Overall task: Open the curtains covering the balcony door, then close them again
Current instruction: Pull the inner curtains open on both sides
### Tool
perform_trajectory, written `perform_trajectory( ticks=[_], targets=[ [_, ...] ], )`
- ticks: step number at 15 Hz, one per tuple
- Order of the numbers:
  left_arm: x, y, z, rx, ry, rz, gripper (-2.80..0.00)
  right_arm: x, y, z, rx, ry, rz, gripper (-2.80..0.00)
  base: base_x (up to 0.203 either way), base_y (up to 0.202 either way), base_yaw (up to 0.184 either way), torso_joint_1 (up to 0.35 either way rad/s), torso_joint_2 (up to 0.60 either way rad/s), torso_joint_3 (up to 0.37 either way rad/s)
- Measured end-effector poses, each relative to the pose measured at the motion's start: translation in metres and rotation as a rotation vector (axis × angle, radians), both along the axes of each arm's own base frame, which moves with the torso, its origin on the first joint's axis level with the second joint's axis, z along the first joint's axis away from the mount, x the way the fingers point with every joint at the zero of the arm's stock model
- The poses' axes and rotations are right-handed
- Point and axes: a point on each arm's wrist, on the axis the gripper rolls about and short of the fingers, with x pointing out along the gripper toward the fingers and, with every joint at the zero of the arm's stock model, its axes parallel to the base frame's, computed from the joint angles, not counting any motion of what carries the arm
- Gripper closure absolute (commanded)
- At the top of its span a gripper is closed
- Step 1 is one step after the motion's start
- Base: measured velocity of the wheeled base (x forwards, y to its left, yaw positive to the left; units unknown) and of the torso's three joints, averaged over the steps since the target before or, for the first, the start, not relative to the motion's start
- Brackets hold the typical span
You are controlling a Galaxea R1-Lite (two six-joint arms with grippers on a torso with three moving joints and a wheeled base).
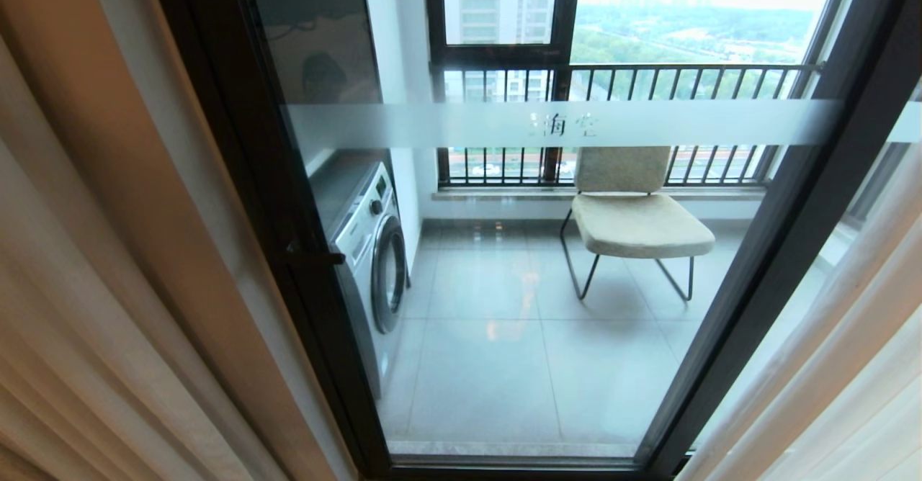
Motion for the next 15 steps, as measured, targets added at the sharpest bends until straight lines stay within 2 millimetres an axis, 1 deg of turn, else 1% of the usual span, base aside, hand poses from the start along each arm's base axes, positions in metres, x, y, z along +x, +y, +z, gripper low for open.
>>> perform_trajectory(
  ticks=[3,6,10,15],
  targets=[
    [-0.006,-0.009,-0.009,-0.017,0.019,-0.012,0.00,0.000,0.000,0.000,0.000,0.000,-0.001,0.00,0.000,0.000,0.000,0.000,0.00,0.000],
    [-0.014,-0.024,-0.028,-0.047,0.055,-0.046,0.00,0.000,0.000,0.000,0.000,0.000,0.000,0.00,0.000,0.000,0.000,0.000,0.00,0.000],
    [-0.020,-0.059,-0.048,-0.069,0.092,-0.173,0.00,0.000,0.000,0.000,0.000,0.000,-0.001,0.00,0.000,0.000,0.000,0.000,0.00,0.000],
    [-0.034,-0.108,-0.070,-0.071,0.124,-0.397,0.00,0.000,0.000,0.000,0.000,0.000,0.000,0.00,0.000,0.000,0.000,0.000,0.00,0.000]
  ],
)
